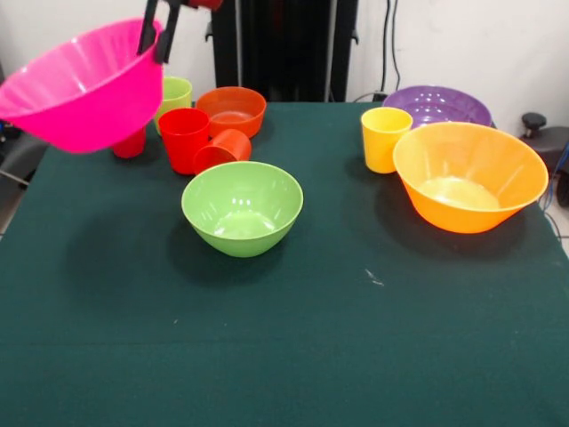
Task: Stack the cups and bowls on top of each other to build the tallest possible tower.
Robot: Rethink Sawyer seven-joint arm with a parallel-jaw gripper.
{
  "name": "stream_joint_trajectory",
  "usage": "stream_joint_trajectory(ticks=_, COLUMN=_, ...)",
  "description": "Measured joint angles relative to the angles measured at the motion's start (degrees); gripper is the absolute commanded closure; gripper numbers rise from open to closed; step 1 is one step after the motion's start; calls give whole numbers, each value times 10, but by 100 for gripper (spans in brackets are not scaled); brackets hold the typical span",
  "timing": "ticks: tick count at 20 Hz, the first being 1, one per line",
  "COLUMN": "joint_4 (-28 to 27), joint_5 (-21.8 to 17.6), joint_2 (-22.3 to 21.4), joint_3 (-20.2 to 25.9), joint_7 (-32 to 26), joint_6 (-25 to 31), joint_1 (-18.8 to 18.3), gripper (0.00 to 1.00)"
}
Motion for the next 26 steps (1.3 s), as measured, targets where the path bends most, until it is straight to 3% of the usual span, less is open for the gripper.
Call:
stream_joint_trajectory(ticks=4, joint_4=0, joint_5=0, joint_2=-18, joint_3=-19, joint_7=2, joint_6=4, joint_1=31, gripper=100)
stream_joint_trajectory(ticks=5, joint_4=0, joint_5=2, joint_2=-26, joint_3=-32, joint_7=6, joint_6=8, joint_1=58, gripper=100)
stream_joint_trajectory(ticks=14, joint_4=5, joint_5=29, joint_2=-28, joint_3=-53, joint_7=43, joint_6=14, joint_1=142, gripper=100)
stream_joint_trajectory(ticks=21, joint_4=6, joint_5=51, joint_2=-13, joint_3=-53, joint_7=58, joint_6=14, joint_1=139, gripper=100)
stream_joint_trajectory(ticks=26, joint_4=6, joint_5=55, joint_2=-6, joint_3=-57, joint_7=58, joint_6=14, joint_1=112, gripper=100)
